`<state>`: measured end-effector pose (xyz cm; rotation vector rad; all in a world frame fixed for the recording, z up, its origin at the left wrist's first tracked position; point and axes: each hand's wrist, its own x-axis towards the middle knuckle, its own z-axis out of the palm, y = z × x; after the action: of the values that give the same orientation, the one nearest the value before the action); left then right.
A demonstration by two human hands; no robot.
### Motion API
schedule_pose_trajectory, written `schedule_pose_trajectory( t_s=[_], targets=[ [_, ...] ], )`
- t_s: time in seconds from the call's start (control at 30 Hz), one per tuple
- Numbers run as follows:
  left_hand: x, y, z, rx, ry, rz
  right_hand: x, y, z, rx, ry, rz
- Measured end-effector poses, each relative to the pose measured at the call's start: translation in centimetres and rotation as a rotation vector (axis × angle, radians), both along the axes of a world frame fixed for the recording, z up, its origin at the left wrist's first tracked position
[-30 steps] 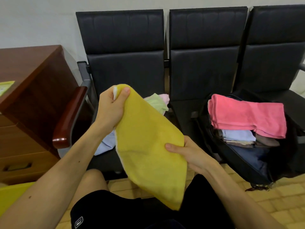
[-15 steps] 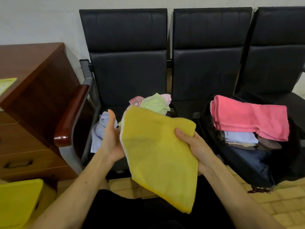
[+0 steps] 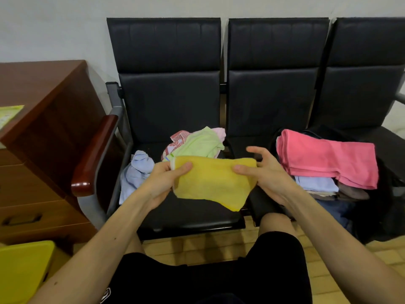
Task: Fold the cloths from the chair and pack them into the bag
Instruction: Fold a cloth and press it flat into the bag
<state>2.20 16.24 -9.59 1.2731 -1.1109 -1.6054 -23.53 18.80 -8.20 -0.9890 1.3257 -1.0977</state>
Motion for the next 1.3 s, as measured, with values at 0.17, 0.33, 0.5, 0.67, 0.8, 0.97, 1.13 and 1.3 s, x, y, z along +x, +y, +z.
schedule_pose_trajectory(
  t_s=[0.17, 0.33, 0.5, 0.67, 0.8, 0.97, 1.13, 1.3],
  targets=[
    [0.5, -2.3, 3.4, -0.108, -0.036, 0.01, -0.4, -2.1, 4.6, -0.24, 0.42, 0.199],
    [1.0, -5.3, 8.6, -0.314, -0.118, -0.006, -0.4, -5.0, 10.7, -0.435, 0.772, 0.153],
    [1.3, -7.0, 11.7, -0.601, -0.305, 0.084, 0.3, -6.0, 14.2, -0.516, 0.959, 0.023],
    [0.5, -6.9, 12.5, -0.702, -0.329, 0.15, 0.1, -5.6, 14.7, -0.502, 0.973, -0.033],
    [0.2, -6.9, 12.2, -0.764, -0.395, 0.171, -0.4, -4.8, 14.3, -0.486, 0.97, -0.02],
    [-0.3, -6.3, 12.0, -0.791, -0.332, 0.147, -1.3, -4.1, 14.0, -0.513, 0.945, 0.023],
    [-1.6, -4.4, 12.6, -0.854, -0.215, 0.11, -2.9, -3.5, 13.4, -0.412, 0.639, 0.148],
    [-2.9, -2.8, 13.4, -0.846, -0.12, -0.043, -3.9, -2.1, 13.1, -0.331, 0.058, 0.156]
  ],
)
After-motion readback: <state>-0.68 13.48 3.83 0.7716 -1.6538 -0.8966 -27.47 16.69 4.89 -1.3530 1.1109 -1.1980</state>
